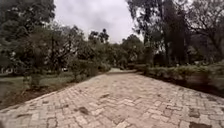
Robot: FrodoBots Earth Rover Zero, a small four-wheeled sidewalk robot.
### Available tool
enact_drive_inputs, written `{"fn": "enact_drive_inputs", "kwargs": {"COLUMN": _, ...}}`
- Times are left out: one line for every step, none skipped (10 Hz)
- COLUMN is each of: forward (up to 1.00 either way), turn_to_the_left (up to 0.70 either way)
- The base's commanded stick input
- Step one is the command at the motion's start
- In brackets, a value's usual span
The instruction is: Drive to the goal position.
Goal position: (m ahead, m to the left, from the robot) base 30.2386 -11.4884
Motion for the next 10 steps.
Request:
{"fn": "enact_drive_inputs", "kwargs": {"forward": 0.7, "turn_to_the_left": -0.35}}
{"fn": "enact_drive_inputs", "kwargs": {"forward": 0.7, "turn_to_the_left": -0.35}}
{"fn": "enact_drive_inputs", "kwargs": {"forward": 0.7, "turn_to_the_left": -0.35}}
{"fn": "enact_drive_inputs", "kwargs": {"forward": 0.7, "turn_to_the_left": -0.35}}
{"fn": "enact_drive_inputs", "kwargs": {"forward": 0.7, "turn_to_the_left": -0.35}}
{"fn": "enact_drive_inputs", "kwargs": {"forward": 0.7, "turn_to_the_left": -0.35}}
{"fn": "enact_drive_inputs", "kwargs": {"forward": 0.7, "turn_to_the_left": -0.26}}
{"fn": "enact_drive_inputs", "kwargs": {"forward": 0.7, "turn_to_the_left": -0.09}}
{"fn": "enact_drive_inputs", "kwargs": {"forward": 0.7, "turn_to_the_left": 0.0}}
{"fn": "enact_drive_inputs", "kwargs": {"forward": 0.7, "turn_to_the_left": 0.0}}
